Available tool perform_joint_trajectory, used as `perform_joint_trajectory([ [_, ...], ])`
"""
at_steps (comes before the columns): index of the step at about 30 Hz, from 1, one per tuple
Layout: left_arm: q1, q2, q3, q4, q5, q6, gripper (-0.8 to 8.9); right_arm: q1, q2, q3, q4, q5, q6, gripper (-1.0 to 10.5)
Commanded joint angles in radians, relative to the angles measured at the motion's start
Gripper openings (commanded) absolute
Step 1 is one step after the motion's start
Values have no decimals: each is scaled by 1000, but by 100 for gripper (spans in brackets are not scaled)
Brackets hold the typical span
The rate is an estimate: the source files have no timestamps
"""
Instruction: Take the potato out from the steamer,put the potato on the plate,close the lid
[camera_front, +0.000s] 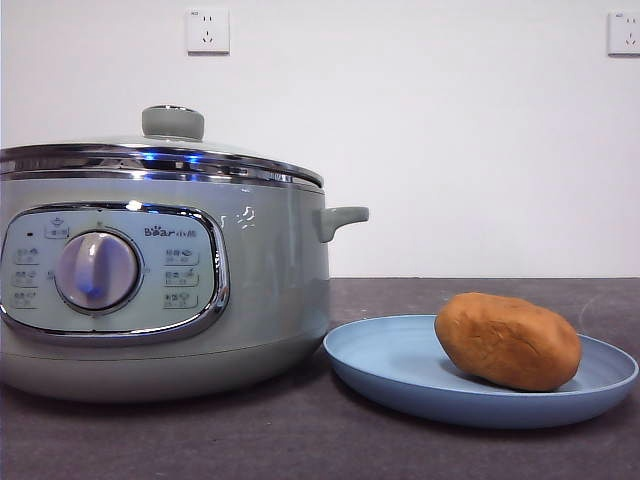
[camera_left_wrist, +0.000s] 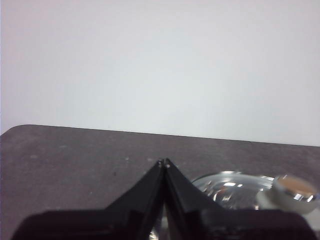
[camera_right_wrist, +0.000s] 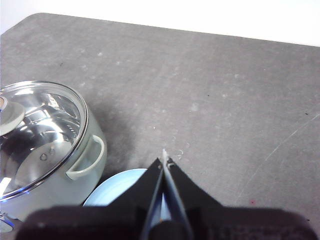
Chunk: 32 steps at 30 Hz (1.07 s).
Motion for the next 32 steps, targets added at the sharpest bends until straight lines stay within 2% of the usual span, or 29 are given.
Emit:
perform_joint_trajectory([
  [1, 16, -88, -125, 64, 2, -23, -4, 2, -1, 1, 2, 2, 0, 1],
  [5, 29, -175, -239, 93, 2, -56, -4, 2, -1, 1, 2, 2, 0, 1],
  [8, 32, -172, -275, 85, 1, -79, -4, 2, -1, 1, -2, 2, 0, 1],
  [18, 32, -172, -285, -155, -5, -78, -4, 2, -1, 1, -2, 3, 0, 1],
  [32, 32, -172, -284, -150, -2, -72, -4, 2, -1, 1, -3, 3, 0, 1],
])
